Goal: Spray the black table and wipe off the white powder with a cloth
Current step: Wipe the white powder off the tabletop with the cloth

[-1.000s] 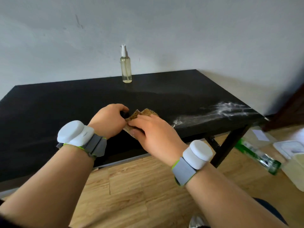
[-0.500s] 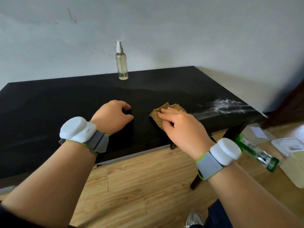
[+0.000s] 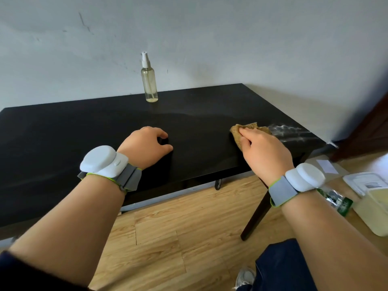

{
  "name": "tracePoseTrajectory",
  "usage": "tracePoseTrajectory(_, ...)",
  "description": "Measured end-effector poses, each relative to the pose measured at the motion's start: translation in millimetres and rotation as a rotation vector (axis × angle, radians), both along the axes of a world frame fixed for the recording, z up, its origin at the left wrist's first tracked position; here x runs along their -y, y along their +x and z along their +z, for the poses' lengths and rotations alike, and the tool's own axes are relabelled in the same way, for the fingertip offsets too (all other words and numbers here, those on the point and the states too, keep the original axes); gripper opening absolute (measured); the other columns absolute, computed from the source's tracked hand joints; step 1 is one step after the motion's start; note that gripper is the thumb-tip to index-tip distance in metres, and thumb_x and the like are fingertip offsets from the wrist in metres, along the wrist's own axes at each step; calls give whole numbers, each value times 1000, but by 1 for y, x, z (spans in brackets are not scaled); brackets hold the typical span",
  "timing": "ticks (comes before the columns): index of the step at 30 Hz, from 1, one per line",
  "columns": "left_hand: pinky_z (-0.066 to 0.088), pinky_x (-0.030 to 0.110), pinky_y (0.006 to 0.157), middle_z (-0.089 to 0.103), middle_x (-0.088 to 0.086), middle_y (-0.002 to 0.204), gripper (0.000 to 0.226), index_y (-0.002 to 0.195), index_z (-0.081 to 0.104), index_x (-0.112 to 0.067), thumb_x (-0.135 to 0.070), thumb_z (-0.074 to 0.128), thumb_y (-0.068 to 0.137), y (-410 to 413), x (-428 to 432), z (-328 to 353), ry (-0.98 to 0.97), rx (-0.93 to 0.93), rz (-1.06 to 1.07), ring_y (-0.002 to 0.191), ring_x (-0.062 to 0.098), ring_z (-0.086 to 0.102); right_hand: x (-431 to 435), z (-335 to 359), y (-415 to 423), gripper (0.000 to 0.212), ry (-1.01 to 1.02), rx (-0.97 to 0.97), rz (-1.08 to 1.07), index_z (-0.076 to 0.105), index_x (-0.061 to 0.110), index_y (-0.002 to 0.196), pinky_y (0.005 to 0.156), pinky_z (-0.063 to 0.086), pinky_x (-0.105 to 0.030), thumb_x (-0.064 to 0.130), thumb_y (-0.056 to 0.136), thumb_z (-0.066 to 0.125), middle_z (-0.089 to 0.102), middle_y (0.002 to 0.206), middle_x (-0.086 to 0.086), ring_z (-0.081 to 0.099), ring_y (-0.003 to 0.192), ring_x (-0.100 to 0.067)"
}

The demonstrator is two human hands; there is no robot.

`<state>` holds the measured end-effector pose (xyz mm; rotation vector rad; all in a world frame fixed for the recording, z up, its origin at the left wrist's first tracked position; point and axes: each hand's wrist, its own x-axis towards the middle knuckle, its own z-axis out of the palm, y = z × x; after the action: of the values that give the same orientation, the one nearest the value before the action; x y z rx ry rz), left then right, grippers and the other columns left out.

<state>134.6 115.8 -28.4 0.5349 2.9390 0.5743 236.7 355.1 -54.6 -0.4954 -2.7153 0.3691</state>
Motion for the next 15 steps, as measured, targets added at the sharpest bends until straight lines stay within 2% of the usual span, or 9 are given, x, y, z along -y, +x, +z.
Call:
tracePoseTrajectory(4,44,32,94,53,-1,138,45,132,56,-26,-40,60,90,1,0,5,-20,-3,-3,122,20,53,29,-2,2,40,75,-2,-12,54,16,134,98,42,-36,27,102,34,59,134,-2,52,125,-22)
tracePoseTrajectory(11,43,30,89,55,0,136,42,130,57,-24,-39,60,90,3,-6,6,-30,-23,20,120,21,54,99,-18,20,37,45,-192,285,69,17,122,104,44,-35,23,92,47,70,122,-1,61,120,-17)
tracePoseTrajectory(15,44,32,90,54,1,136,42,129,57,-25,-41,59,90,4,-7,5,-41,-25,17,119,22,54,76,-22,32,36,-104,-209,438,68,26,124,112,37,-29,23,93,48,65,129,8,52,128,-4)
